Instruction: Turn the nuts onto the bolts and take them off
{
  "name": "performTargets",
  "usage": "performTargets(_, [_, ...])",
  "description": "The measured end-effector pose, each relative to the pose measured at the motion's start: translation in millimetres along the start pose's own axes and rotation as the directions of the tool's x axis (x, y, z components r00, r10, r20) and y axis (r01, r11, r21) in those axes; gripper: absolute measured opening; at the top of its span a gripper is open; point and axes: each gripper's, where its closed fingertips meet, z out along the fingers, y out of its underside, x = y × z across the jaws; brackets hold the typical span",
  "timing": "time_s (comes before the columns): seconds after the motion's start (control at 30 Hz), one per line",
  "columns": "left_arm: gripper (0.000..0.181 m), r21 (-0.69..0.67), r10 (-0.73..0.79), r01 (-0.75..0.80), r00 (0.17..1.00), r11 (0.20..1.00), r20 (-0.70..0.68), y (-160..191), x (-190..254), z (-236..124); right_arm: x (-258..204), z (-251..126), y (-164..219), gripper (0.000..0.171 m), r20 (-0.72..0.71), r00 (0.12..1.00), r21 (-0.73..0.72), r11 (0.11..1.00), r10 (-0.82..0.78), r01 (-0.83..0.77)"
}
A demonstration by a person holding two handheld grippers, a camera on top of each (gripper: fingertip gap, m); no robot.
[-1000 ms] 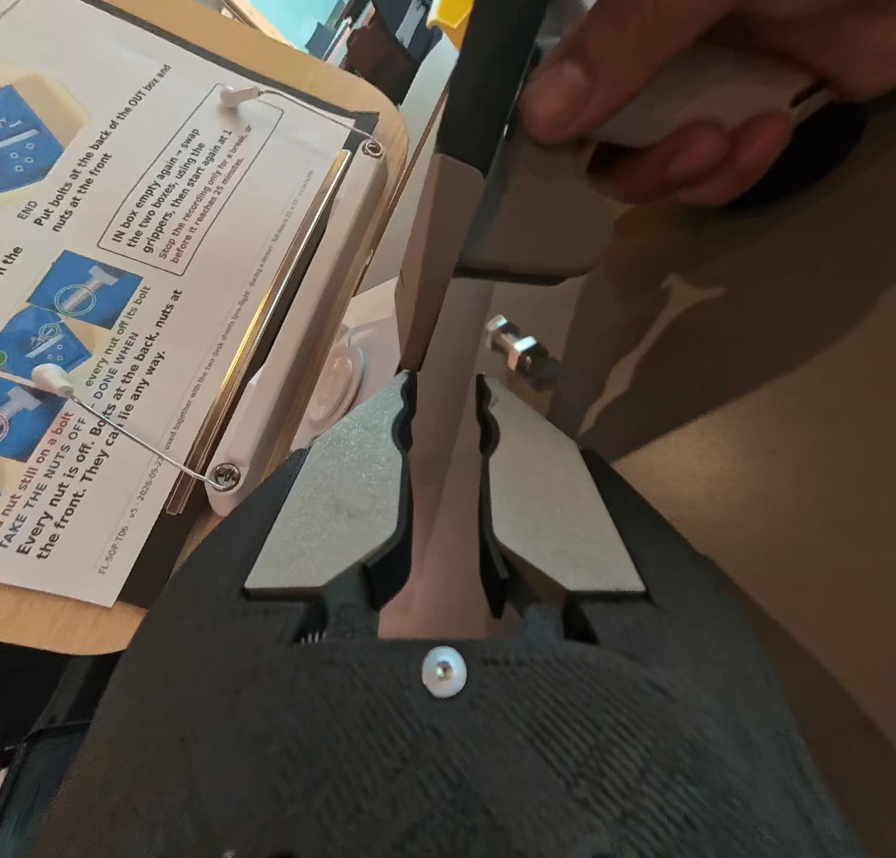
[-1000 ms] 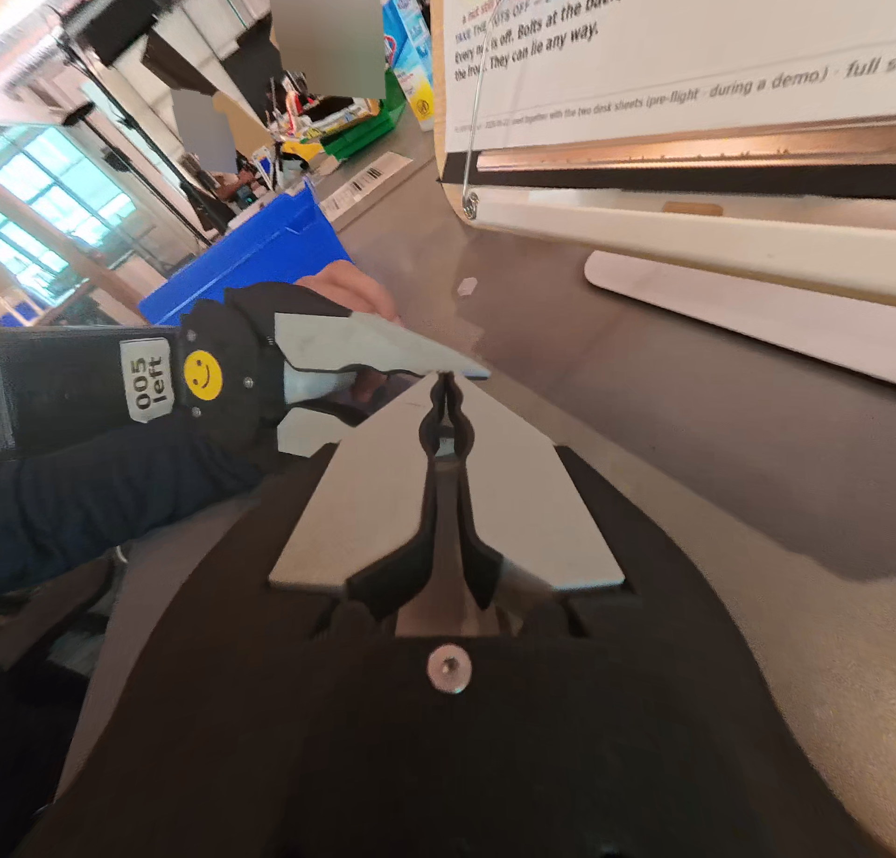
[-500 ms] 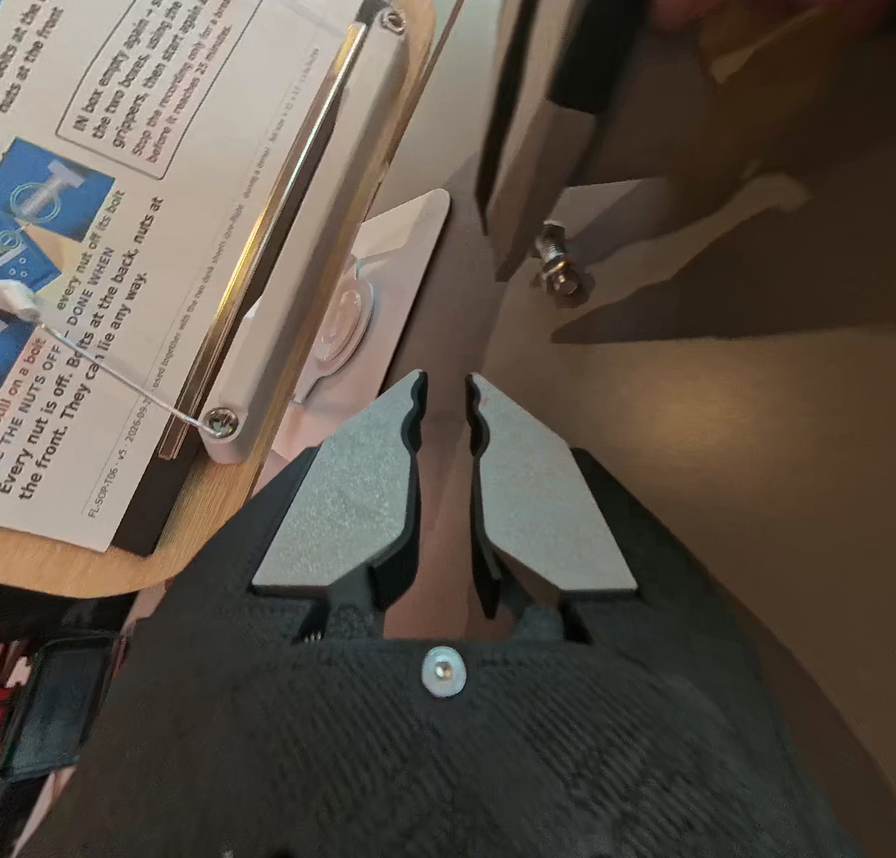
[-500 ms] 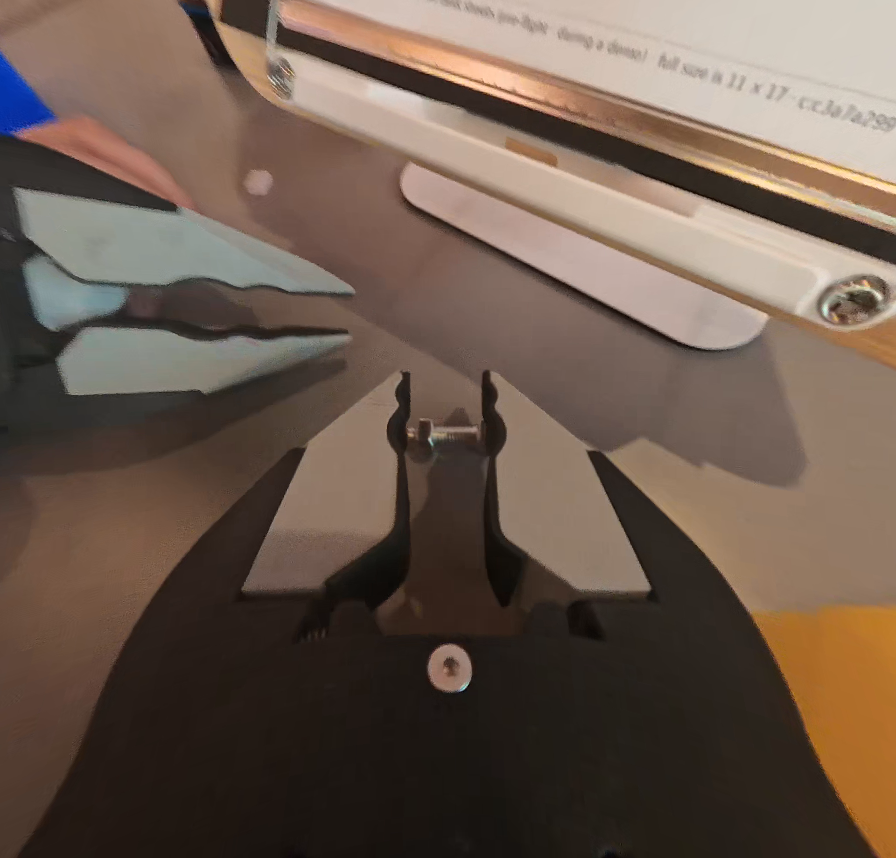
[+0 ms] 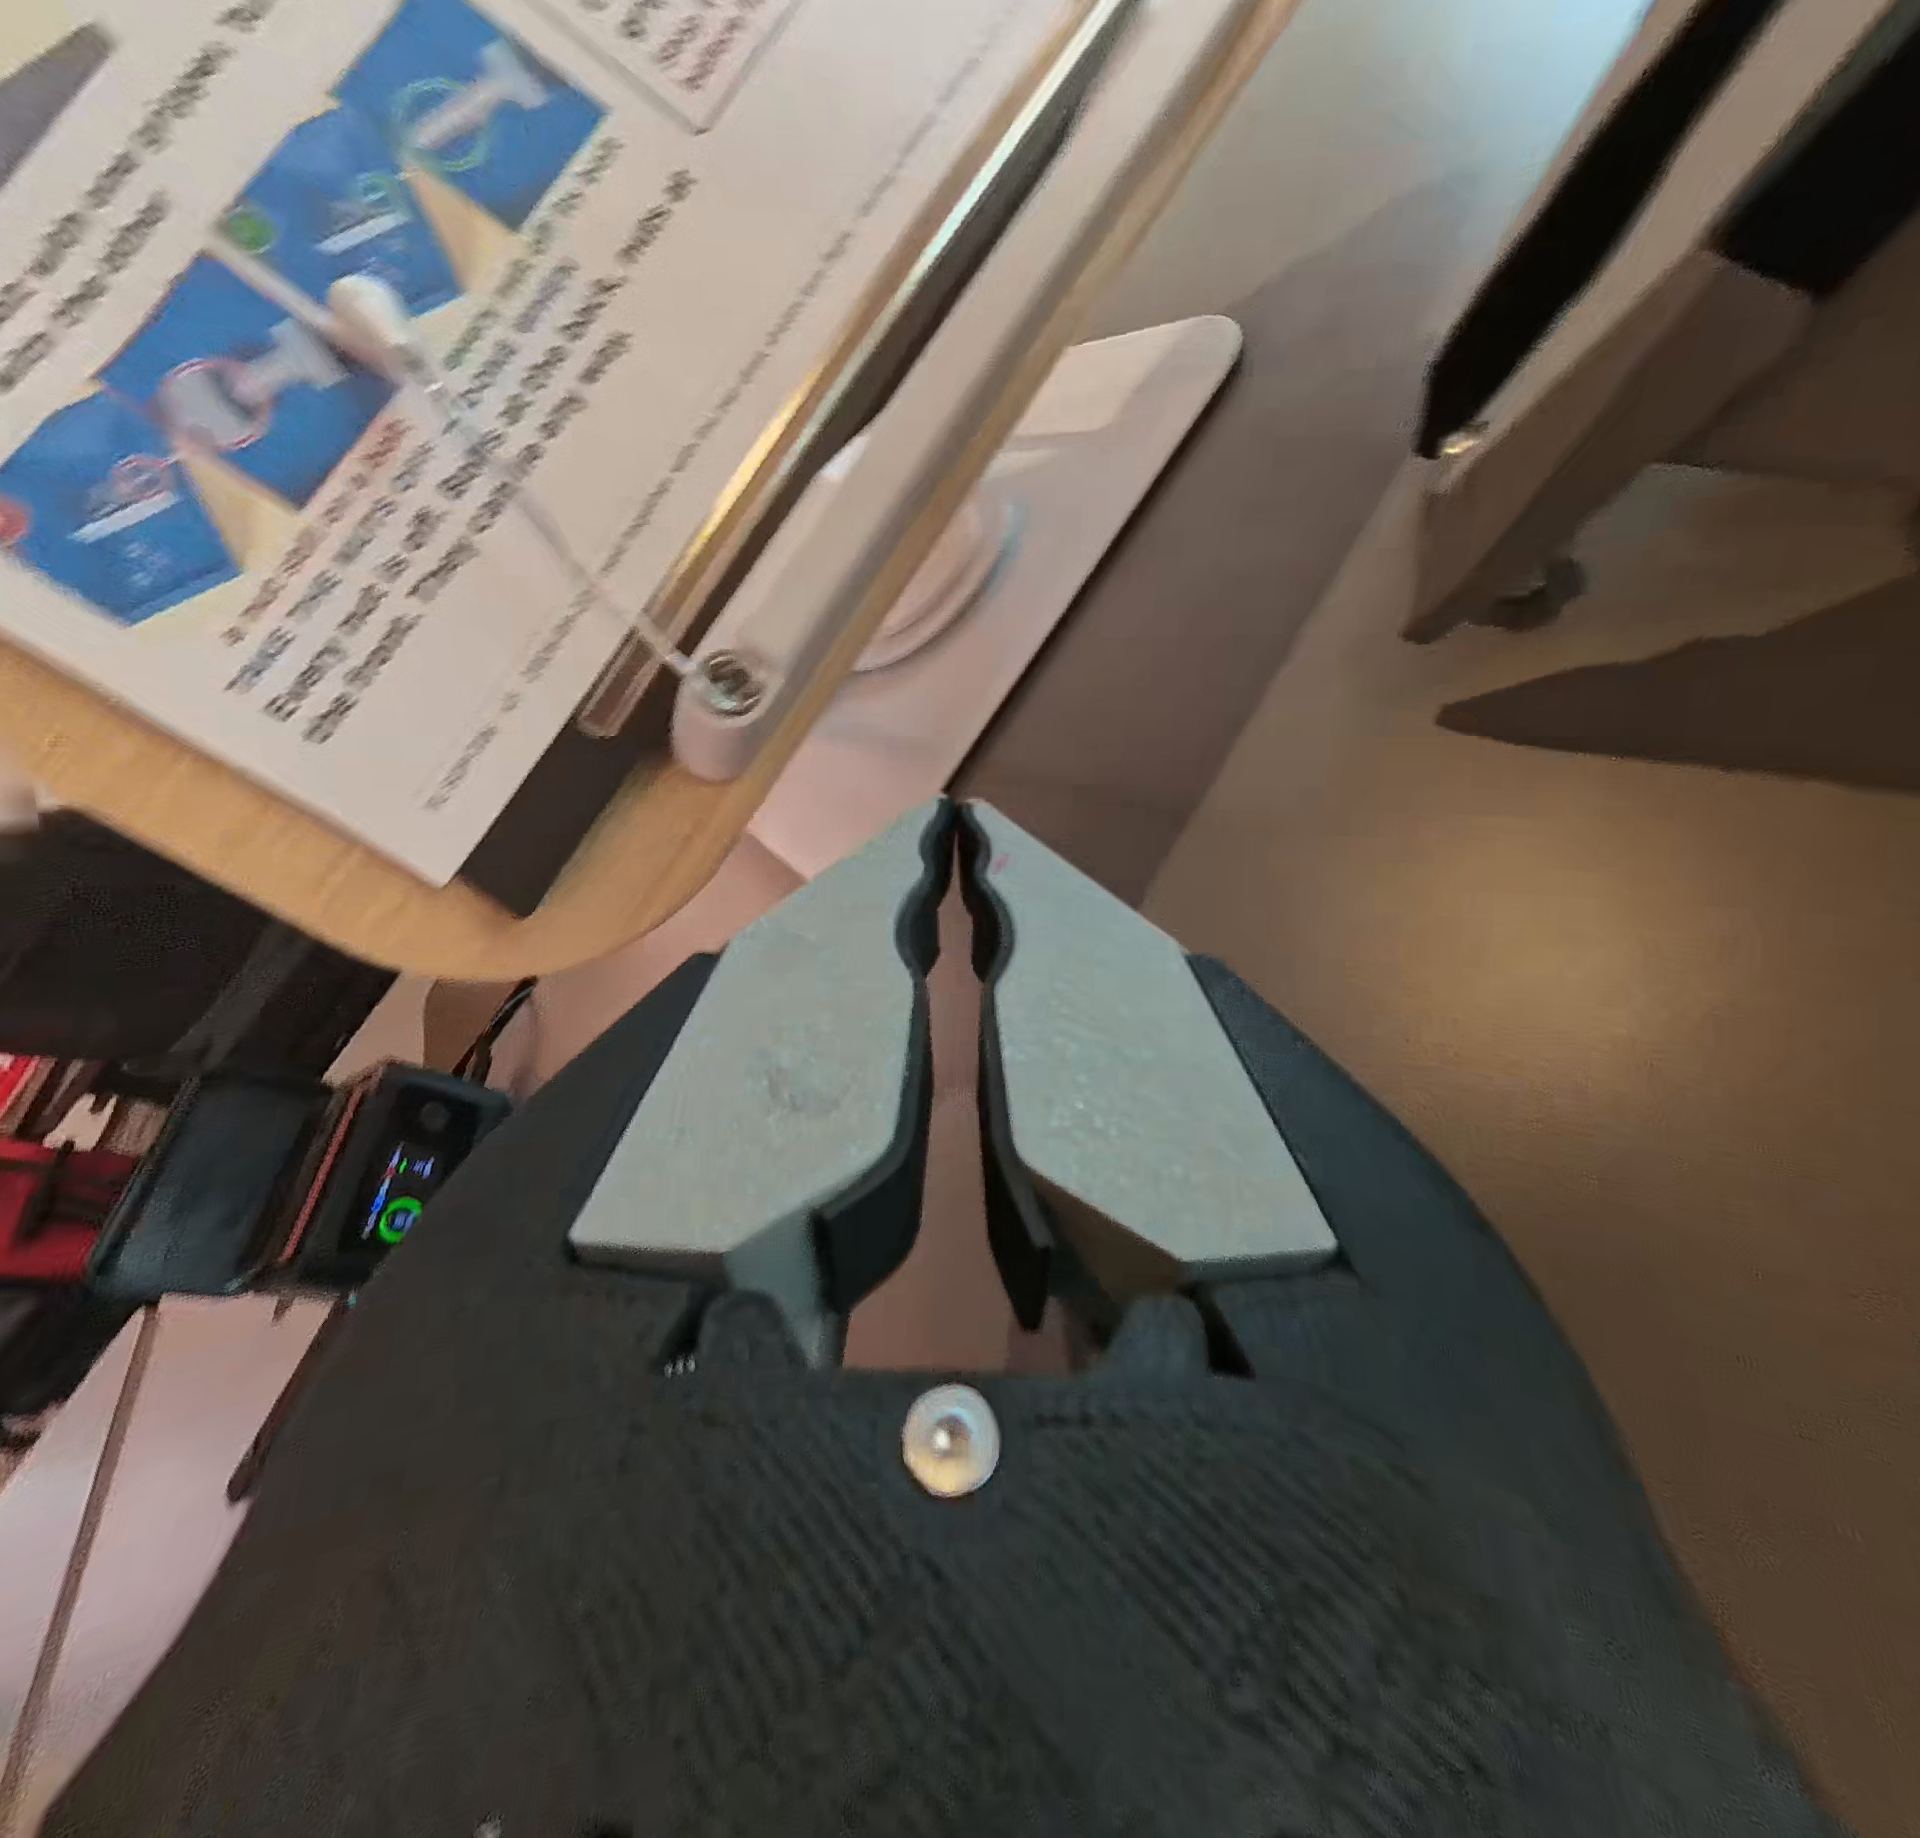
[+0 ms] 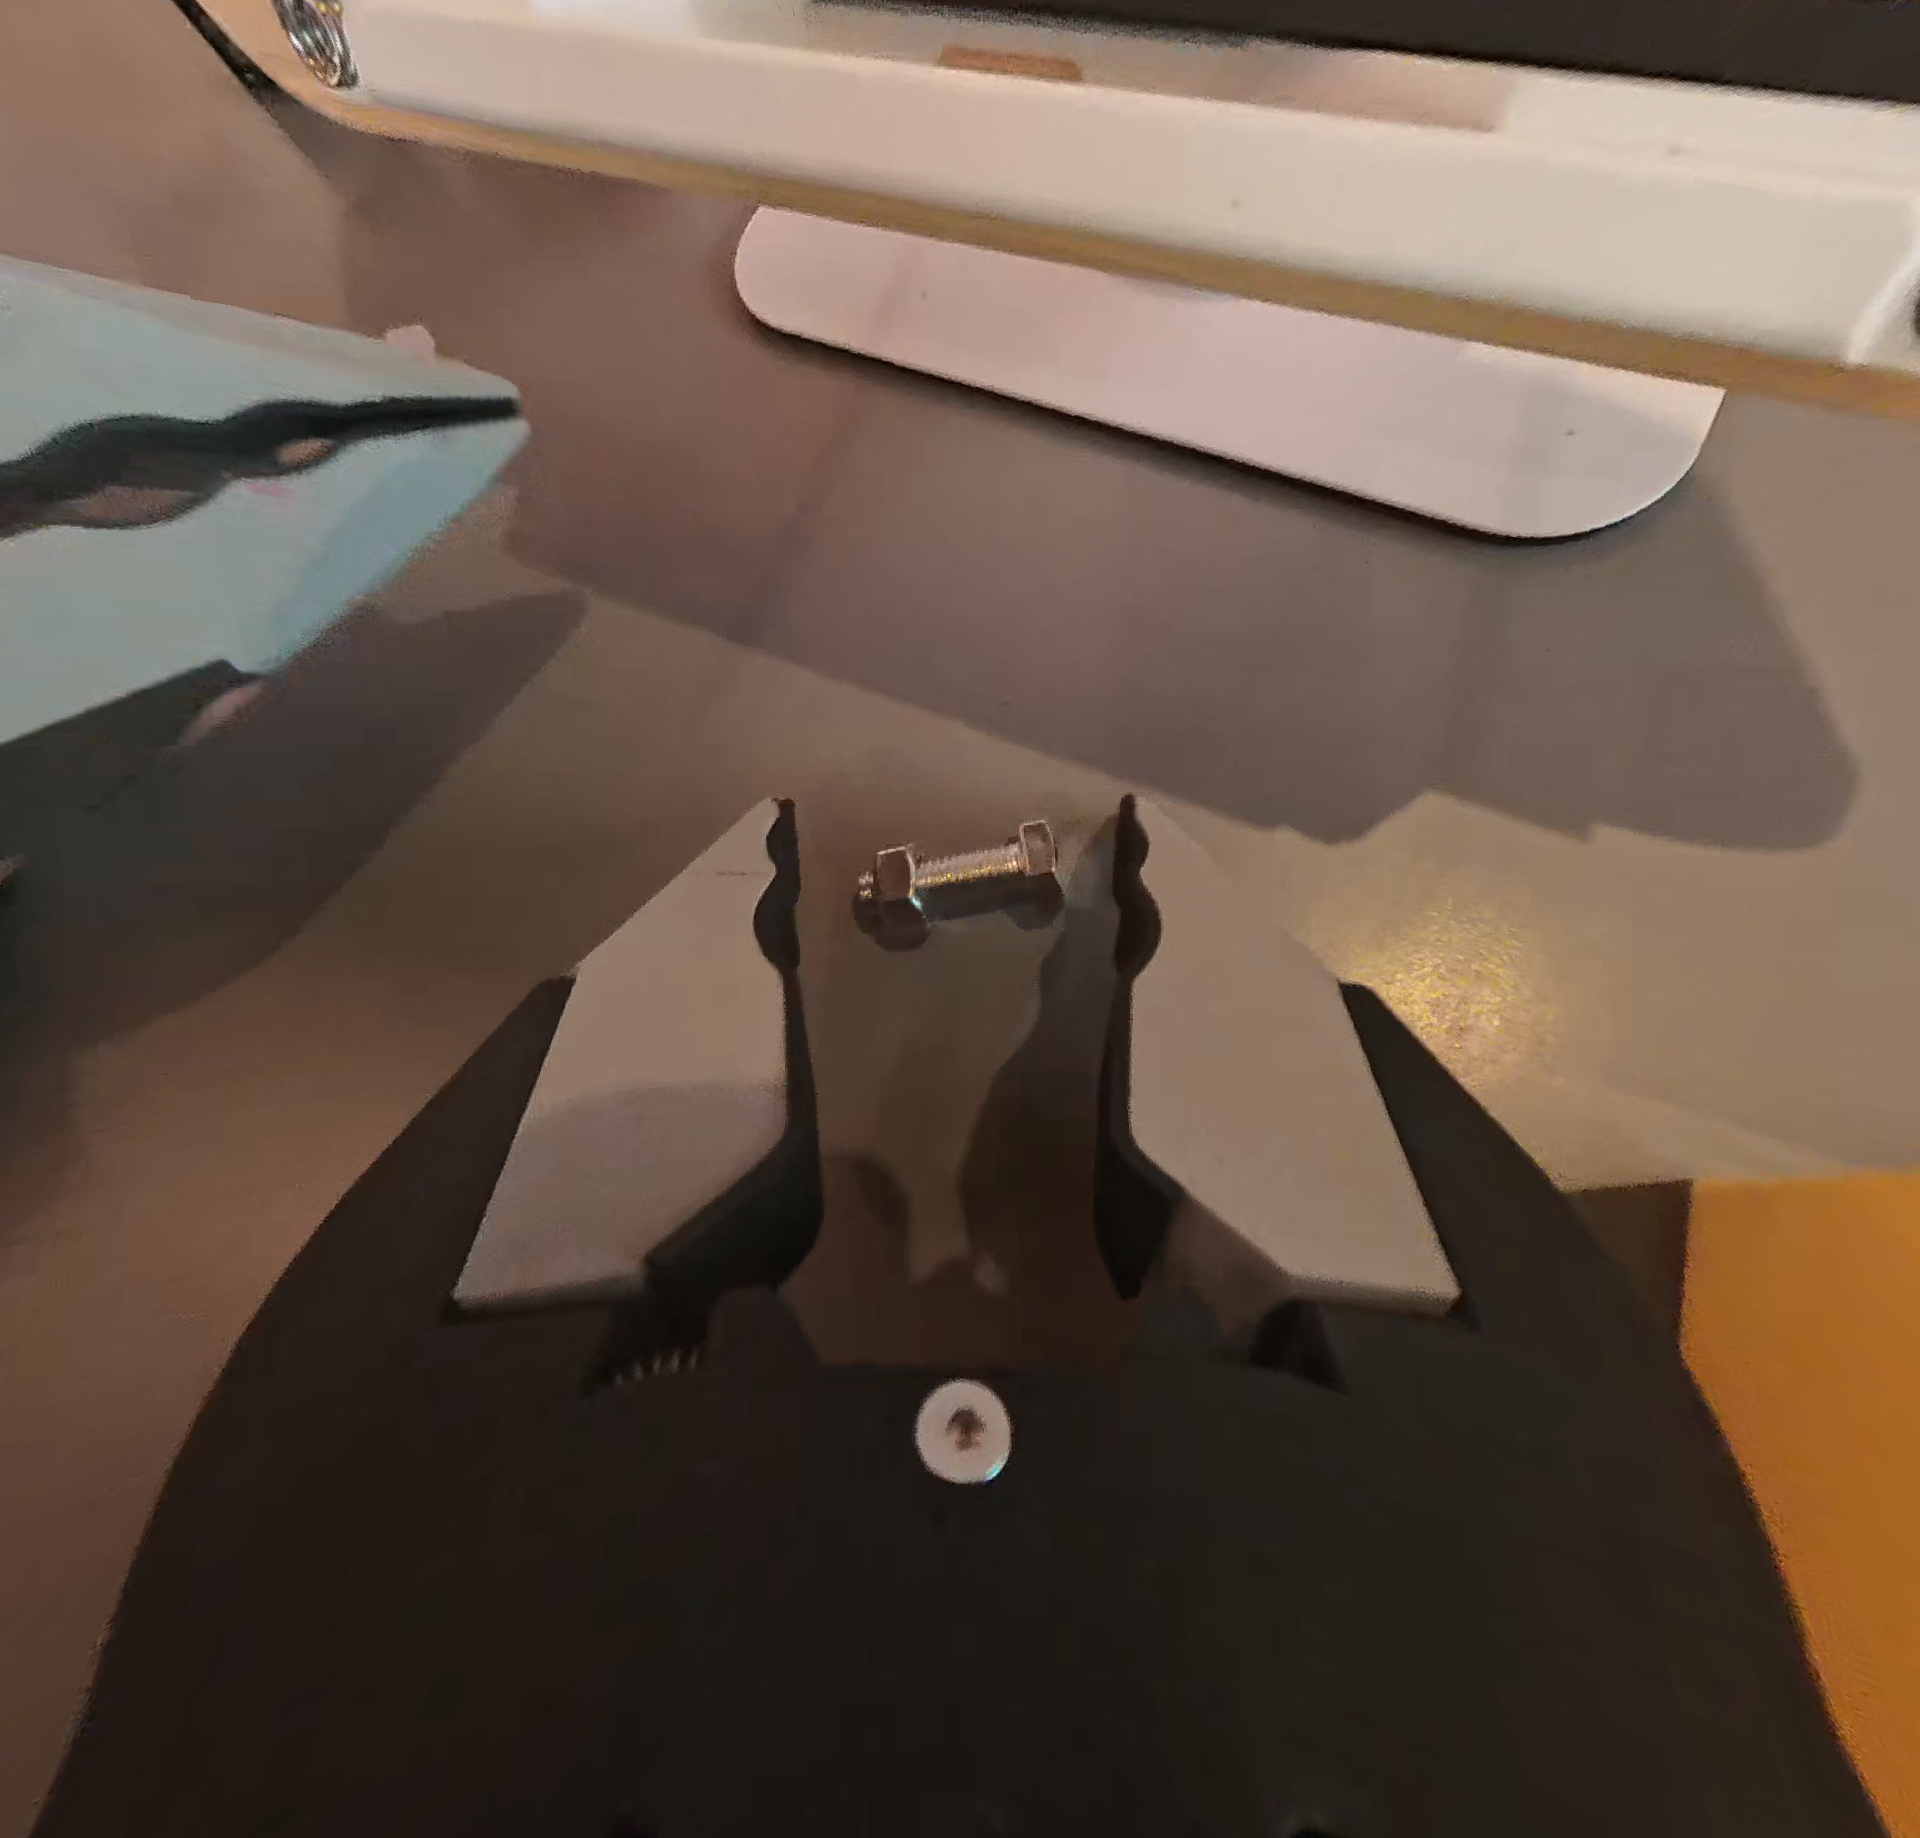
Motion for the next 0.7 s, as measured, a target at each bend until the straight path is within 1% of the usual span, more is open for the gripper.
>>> performTargets(0.03, [0.0, -0.004, -0.022, 0.023, 0.999, 1.0, 0.028, 2, -6, -2, 0, 0, -1, 0.057, -0.002, 1.0, 0.006, 1.0, -0.003, 0.003])
performTargets(0.13, [0.0, -0.004, -0.057, 0.057, 0.993, 0.998, 0.103, 6, -18, -13, 1, 0, 1, 0.058, -0.023, 1.0, -0.004, 1.0, -0.016, 0.016])
performTargets(0.2, [0.0, -0.022, -0.042, 0.045, 0.992, 0.999, 0.12, 9, -16, -19, 1, 0, 0, 0.057, -0.036, 0.999, -0.001, 1.0, -0.025, 0.025])
performTargets(0.27, [0.0, -0.084, 0.023, -0.012, 0.992, 0.996, 0.124, 16, -8, -20, 1, 1, 3, 0.057, -0.043, 0.999, -0.018, 0.999, -0.032, 0.031])
performTargets(0.33, [0.0, -0.152, 0.125, -0.106, 0.985, 0.983, 0.121, 24, 3, -21, 1, 0, 3, 0.057, -0.049, 0.998, -0.014, 0.999, -0.043, 0.042])
performTargets(0.4, [0.0, -0.203, 0.219, -0.196, 0.971, 0.959, 0.099, 29, 16, -21, 1, -3, 1, 0.056, -0.058, 0.997, 0.008, 0.999, -0.05, 0.05])
performTargets(0.47, [0.0, -0.237, 0.279, -0.254, 0.957, 0.938, 0.078, 32, 26, -24, 0, -7, -2, 0.055, -0.06, 0.997, 0.041, 0.998, -0.055, 0.058])
performTargets(0.7, [0.0, -0.312, 0.31, -0.267, 0.946, 0.912, 0.094, 43, 34, -44, -5, -28, -1, 0.052, -0.07, 0.996, 0.126, 0.99, -0.049, 0.057])
